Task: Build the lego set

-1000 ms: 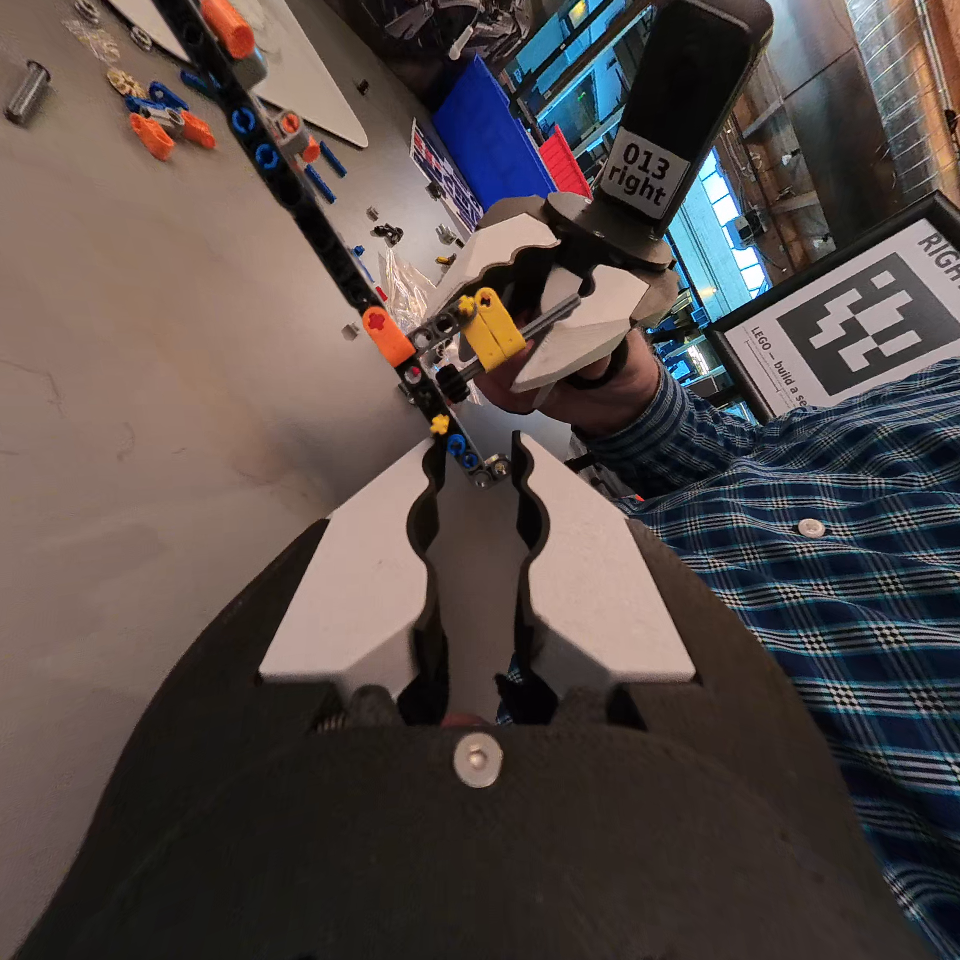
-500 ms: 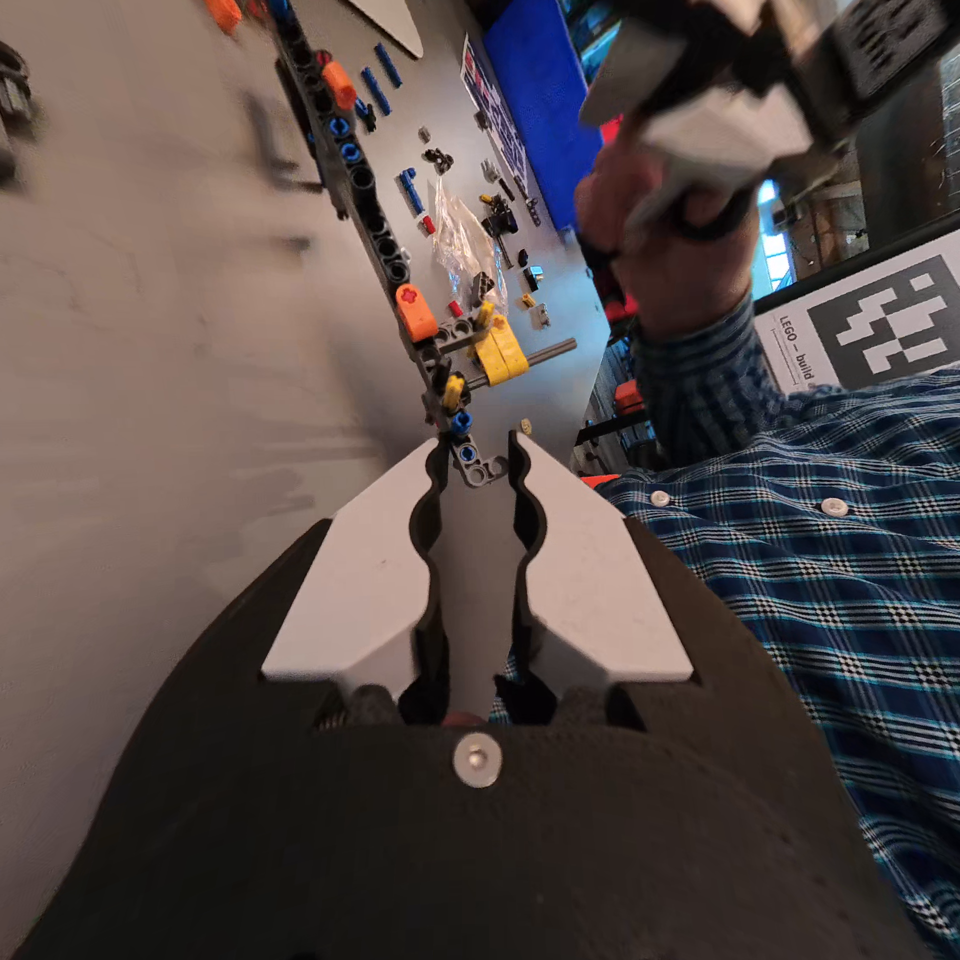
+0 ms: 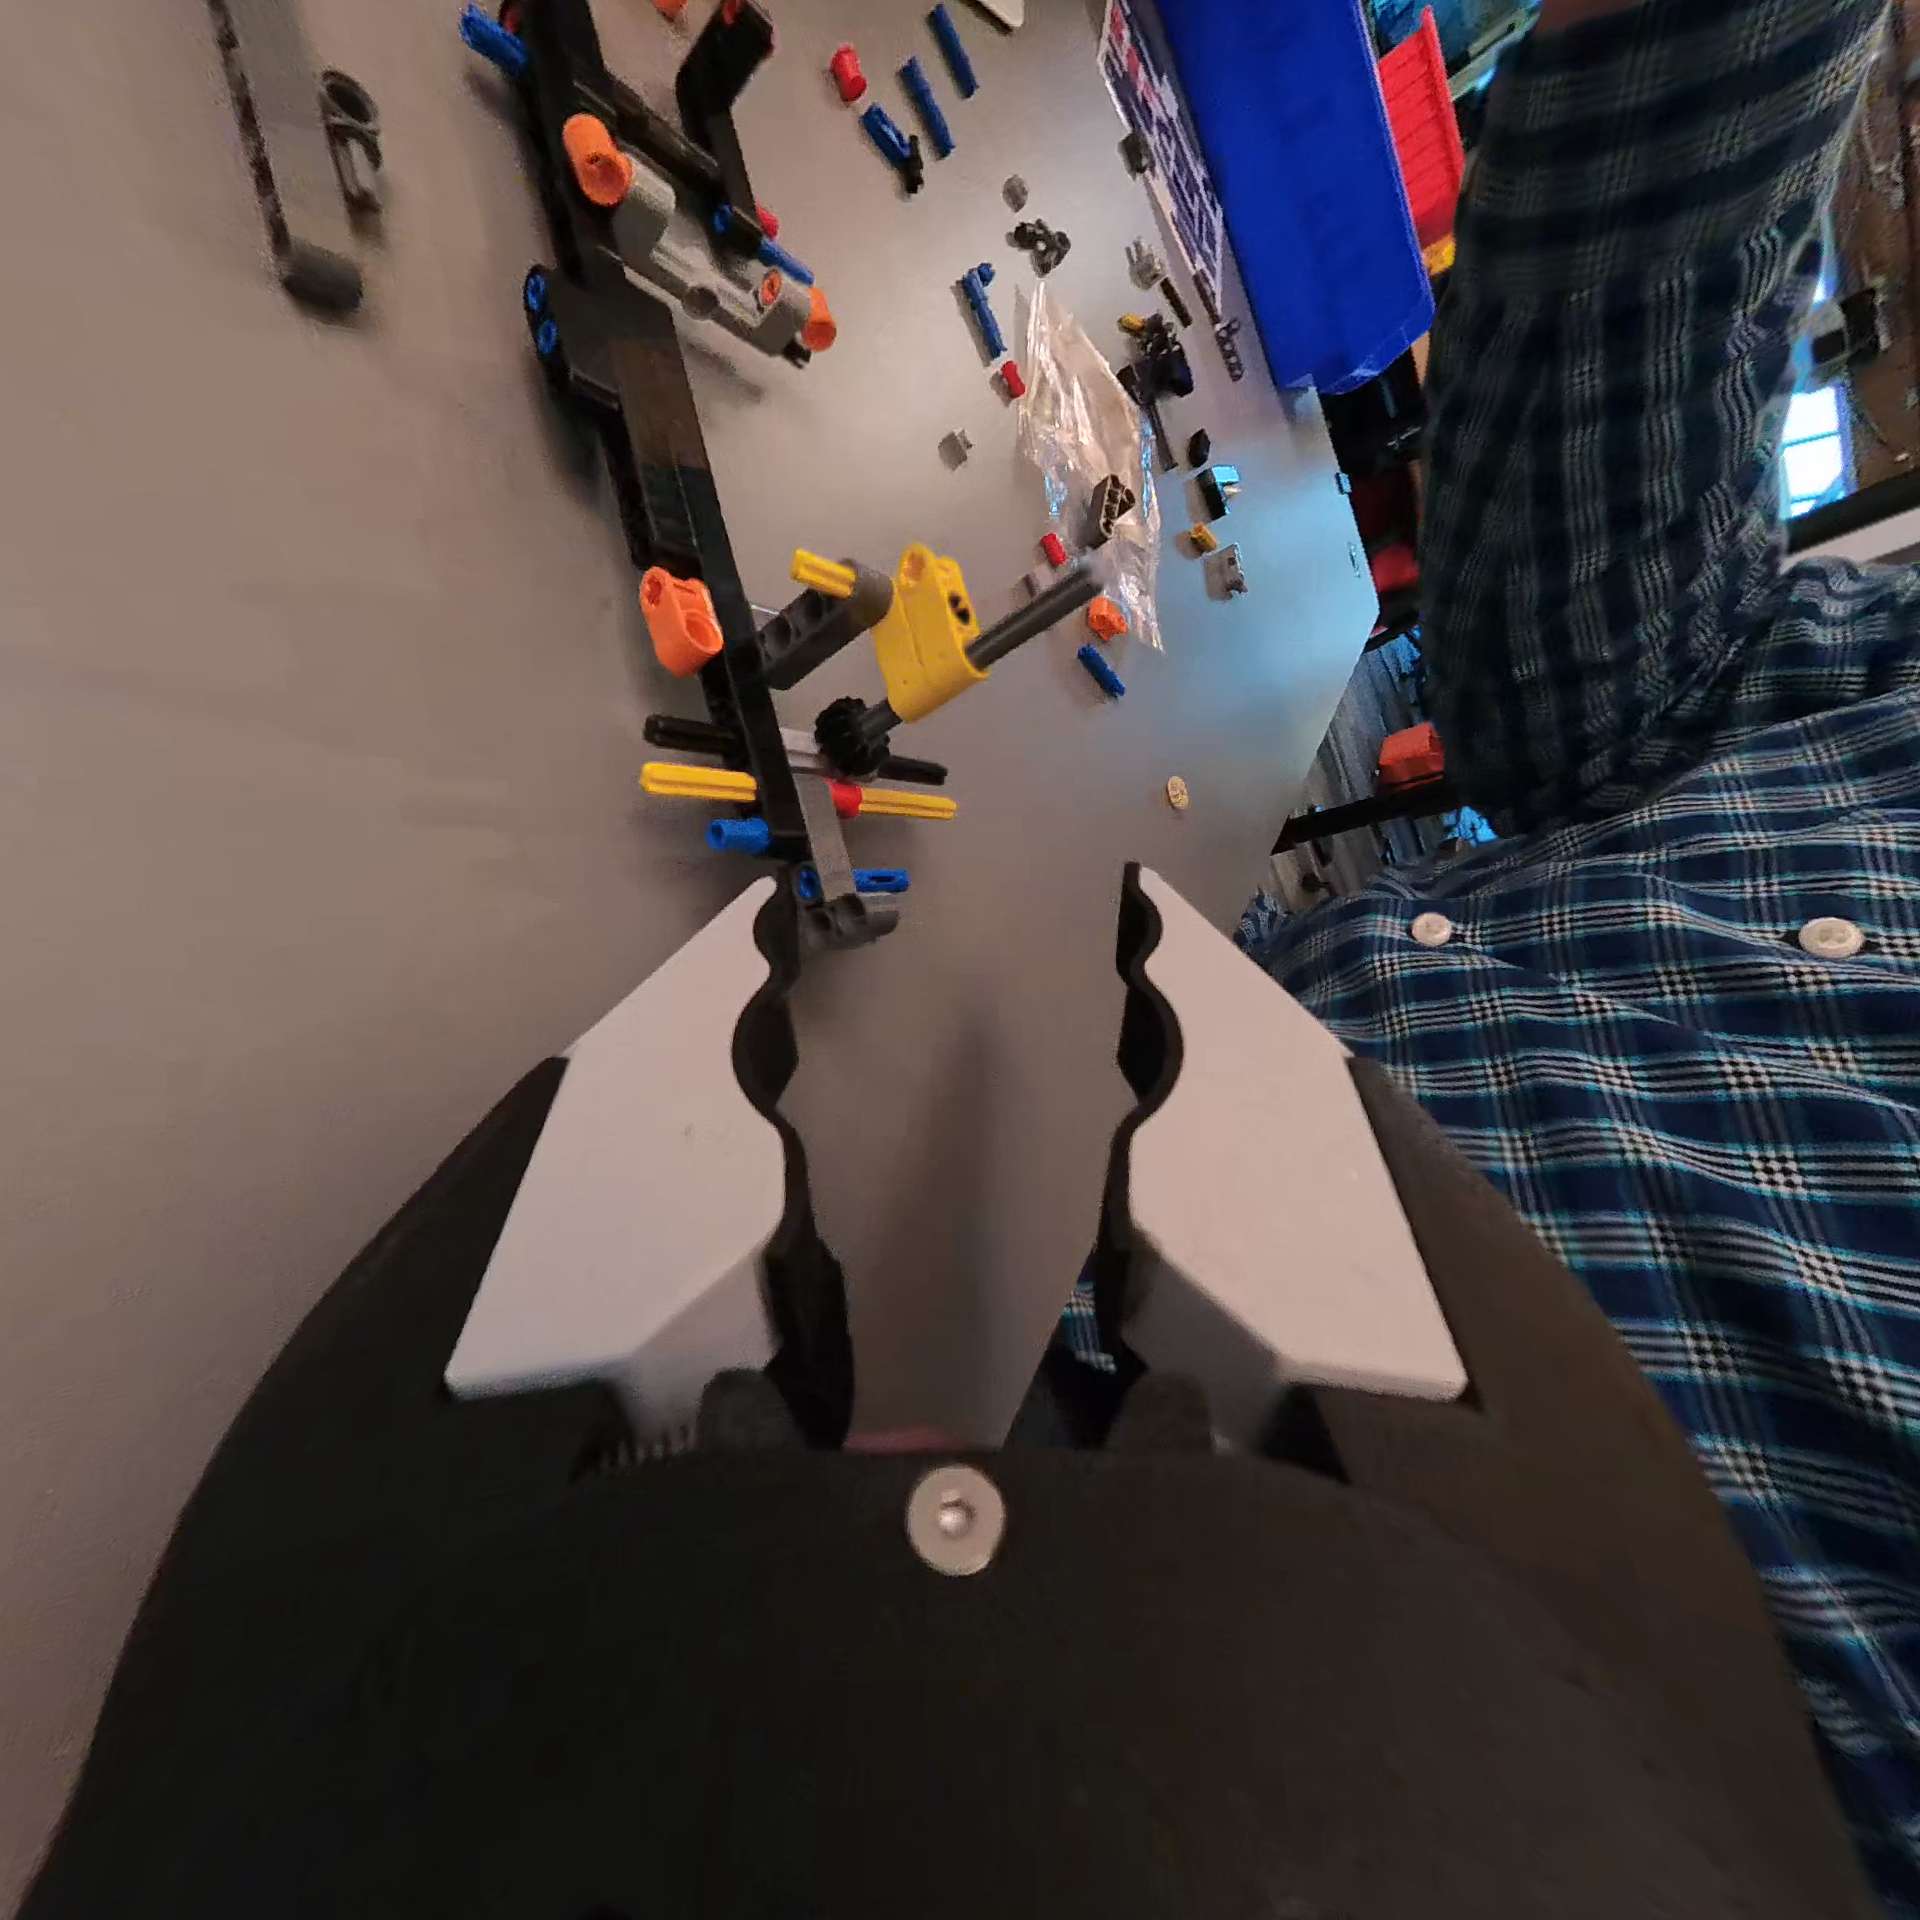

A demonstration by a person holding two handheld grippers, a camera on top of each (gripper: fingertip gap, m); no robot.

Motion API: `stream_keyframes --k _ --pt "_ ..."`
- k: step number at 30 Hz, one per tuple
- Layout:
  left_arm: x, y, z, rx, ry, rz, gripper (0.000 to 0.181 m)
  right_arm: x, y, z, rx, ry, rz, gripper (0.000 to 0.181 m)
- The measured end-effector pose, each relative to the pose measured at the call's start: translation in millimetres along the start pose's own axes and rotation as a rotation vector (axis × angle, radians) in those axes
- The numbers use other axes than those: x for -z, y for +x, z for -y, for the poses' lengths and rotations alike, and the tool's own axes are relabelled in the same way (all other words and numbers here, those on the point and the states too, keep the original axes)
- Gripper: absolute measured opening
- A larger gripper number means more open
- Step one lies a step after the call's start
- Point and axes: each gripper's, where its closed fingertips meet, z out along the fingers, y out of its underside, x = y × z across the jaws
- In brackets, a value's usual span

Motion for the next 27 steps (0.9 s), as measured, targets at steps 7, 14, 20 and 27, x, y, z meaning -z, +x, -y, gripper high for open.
stream_keyframes --k 7,14,20,27 --pt "15.4 -5.2 -8.2 -0.013 -0.048 0.036 0.058 -17.4 -3.0 -8.4 -0.025 -0.028 0.043 0.014" --pt "27.1 -11.1 -13.6 -0.058 -0.115 0.097 0.058 -17.5 -1.4 -8.7 -0.086 0.011 0.082 0.000" --pt "39.1 -16.7 -15.7 -0.089 -0.139 0.159 0.065 -16.6 -1.2 -8.3 -0.162 0.047 0.105 0.000" --pt "65.0 -14.8 8.7 -0.162 -0.071 0.224 0.062 -17.2 -1.8 -8.1 -0.216 0.072 0.109 0.000"
